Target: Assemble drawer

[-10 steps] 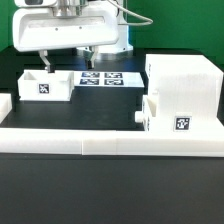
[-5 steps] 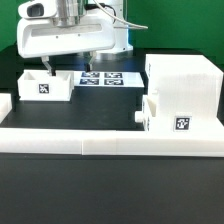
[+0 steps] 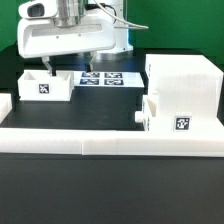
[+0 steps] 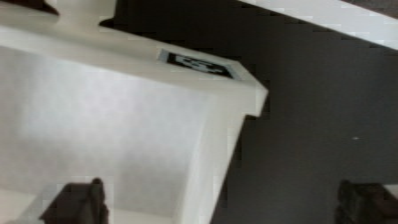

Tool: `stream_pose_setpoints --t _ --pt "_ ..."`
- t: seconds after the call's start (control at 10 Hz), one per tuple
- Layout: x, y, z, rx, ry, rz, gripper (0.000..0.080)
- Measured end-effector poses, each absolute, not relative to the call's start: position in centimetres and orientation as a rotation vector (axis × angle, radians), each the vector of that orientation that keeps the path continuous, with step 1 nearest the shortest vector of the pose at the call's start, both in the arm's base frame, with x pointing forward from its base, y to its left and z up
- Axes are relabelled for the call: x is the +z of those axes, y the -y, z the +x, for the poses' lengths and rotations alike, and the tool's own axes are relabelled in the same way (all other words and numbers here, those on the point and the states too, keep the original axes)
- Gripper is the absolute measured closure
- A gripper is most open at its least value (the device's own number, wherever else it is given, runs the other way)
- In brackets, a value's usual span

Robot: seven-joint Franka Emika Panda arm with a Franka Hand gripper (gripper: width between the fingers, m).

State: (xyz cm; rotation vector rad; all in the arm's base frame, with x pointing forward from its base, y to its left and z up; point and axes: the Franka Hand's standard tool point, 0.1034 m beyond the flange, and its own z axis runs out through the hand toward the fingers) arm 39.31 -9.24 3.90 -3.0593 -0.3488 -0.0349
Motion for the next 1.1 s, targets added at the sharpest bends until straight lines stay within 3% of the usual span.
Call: stream_pose_setpoints --t 0.5,1.0,1.1 --pt "1.0 8.5 37.8 0.061 0.113 -3.038 0.0151" --pt "0.6 8.6 38.1 -0.009 0.162 -3.061 0.0151" --pt "0.6 8.6 38.1 -0.01 0.168 -3.061 0.0268"
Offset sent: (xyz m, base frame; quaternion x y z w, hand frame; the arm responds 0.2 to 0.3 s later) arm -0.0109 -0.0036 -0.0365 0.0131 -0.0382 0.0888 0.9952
